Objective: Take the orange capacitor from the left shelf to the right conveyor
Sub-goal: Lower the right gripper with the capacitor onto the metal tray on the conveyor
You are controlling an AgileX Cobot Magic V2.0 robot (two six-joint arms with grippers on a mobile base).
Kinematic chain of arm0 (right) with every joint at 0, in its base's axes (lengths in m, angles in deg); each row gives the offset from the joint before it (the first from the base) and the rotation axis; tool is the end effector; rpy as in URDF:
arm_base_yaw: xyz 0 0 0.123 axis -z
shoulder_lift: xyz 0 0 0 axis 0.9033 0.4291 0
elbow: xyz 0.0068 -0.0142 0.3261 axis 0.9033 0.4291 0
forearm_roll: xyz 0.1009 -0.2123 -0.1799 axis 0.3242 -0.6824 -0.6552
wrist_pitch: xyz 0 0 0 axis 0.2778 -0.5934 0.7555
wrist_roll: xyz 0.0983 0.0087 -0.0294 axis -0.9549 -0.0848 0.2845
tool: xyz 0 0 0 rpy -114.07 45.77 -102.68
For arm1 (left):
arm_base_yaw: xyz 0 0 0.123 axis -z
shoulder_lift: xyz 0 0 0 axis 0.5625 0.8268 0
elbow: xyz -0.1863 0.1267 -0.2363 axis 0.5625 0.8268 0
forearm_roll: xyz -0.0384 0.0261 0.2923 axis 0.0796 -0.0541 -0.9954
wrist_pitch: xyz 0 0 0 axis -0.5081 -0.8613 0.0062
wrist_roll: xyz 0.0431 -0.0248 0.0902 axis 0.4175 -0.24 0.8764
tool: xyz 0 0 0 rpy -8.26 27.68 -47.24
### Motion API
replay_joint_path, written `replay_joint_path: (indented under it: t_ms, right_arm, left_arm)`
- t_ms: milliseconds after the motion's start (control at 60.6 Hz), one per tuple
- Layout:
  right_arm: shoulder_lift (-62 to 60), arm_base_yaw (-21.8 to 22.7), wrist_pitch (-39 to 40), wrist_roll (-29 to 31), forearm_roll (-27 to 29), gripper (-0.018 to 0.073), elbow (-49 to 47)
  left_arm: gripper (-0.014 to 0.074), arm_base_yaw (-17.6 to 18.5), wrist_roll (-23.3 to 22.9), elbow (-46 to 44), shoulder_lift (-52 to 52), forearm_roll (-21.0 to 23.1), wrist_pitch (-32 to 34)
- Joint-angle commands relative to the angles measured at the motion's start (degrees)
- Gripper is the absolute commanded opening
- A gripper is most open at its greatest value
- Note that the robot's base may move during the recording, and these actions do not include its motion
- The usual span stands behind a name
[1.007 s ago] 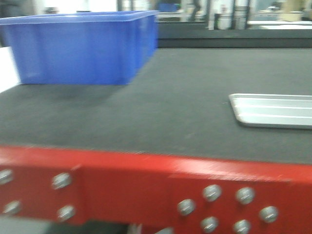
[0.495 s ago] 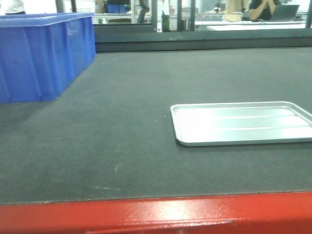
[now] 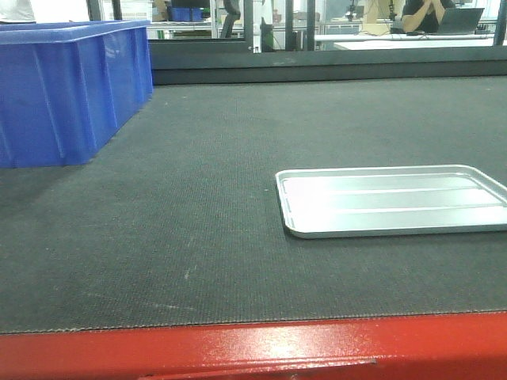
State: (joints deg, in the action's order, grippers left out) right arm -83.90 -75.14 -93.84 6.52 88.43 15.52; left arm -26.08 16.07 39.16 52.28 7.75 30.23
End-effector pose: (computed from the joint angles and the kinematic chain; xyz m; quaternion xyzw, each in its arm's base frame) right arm 0.0338 0.0052 0.3212 -0.0455 0.7202 0.0755 0.6882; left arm 0.0708 -0.0108 0.1956 0.0364 0.7060 -0.0676 0.7040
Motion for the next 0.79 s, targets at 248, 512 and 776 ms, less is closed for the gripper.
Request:
replay_joint_path:
  t_ms: [248,512,776]
  right_arm:
    - [0.9,-0.1,5.4,0.4,-0.5,0.0059,-1.5]
    - [8.7,-0.1,12.3,0.3,1.4,0.0059,-1.8]
    - [35.0,-0.2,30.6,0.3,2.2,0.0059,-7.1]
  left_arm:
    - [-0.0127,0.1,-0.1,-0.3,-0.3,0.2,5.1]
    - [-0.0127,0.1,-0.1,-0.3,-0.3,0.2,5.1]
    - [-0.0127,0.1,-0.1,-0.3,-0.3,0.2,5.1]
